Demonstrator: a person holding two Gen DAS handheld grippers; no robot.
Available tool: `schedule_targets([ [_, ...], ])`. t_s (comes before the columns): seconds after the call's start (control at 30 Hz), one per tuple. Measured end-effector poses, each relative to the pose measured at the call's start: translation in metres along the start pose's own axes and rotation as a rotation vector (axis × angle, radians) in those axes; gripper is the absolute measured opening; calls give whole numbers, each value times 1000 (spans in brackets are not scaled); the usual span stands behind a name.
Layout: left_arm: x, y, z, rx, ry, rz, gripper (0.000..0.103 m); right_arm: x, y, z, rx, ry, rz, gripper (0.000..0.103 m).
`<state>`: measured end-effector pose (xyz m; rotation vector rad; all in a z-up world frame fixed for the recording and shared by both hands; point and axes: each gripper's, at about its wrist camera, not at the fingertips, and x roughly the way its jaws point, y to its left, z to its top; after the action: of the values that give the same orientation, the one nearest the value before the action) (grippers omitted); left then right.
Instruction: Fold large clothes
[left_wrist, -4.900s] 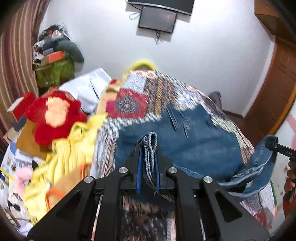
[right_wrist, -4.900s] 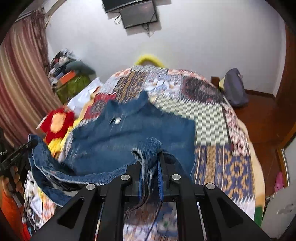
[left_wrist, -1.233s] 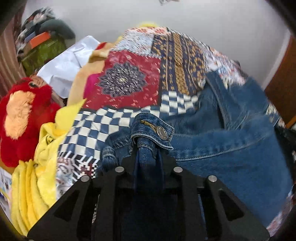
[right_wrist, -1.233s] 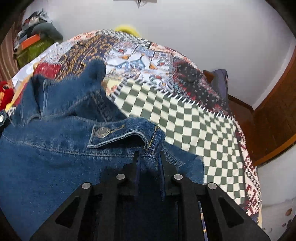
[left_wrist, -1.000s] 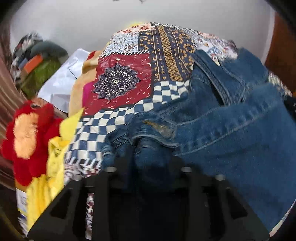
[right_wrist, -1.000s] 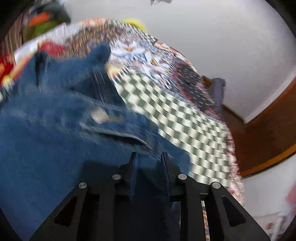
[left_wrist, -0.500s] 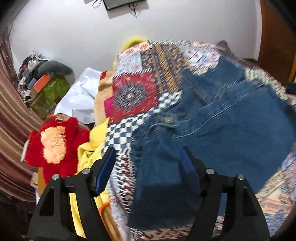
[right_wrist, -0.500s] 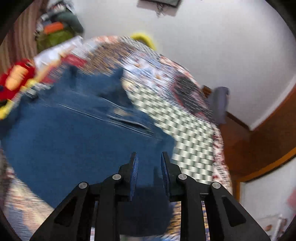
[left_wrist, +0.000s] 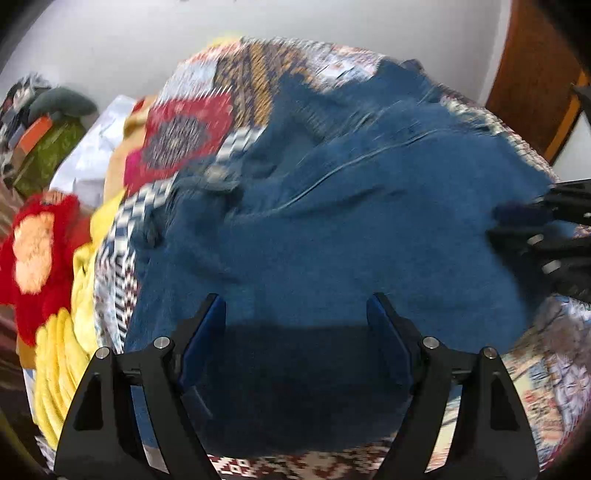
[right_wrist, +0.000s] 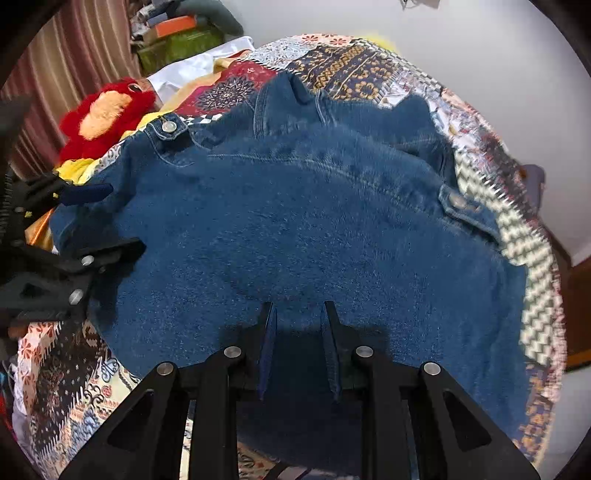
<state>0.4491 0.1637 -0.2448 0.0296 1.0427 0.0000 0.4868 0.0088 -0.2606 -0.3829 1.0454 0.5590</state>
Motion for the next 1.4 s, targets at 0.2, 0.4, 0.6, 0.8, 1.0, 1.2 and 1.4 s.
schedule_targets([
  [0.2,-8,56,-19,-100,-6,48,83,-11,-26,-19,-3,-13,33,20],
  [0.4,-5,107,-49,-201,47,168,84,-22,-53,-37,61,0,-36,20],
  [0.6,-14,123,-69,-293,28,104,85,-33,-73,-47,107,12,-6,20],
  [0.8,-9,107,-73,-210,39,187,85,-36,-82,-63,65,9,-314,94],
  [1.0,-15,113,-73,-241,43,174,85,-46,-123,-77,205,36,-286,94],
  [1.2,-43,115,-74,-281,1,232,85,-72,-144,-90,279,17,-312,94],
  [1.4,-83,115,-75,-356,-93,183,85,-101,-133,-82,287,-65,-269,94],
])
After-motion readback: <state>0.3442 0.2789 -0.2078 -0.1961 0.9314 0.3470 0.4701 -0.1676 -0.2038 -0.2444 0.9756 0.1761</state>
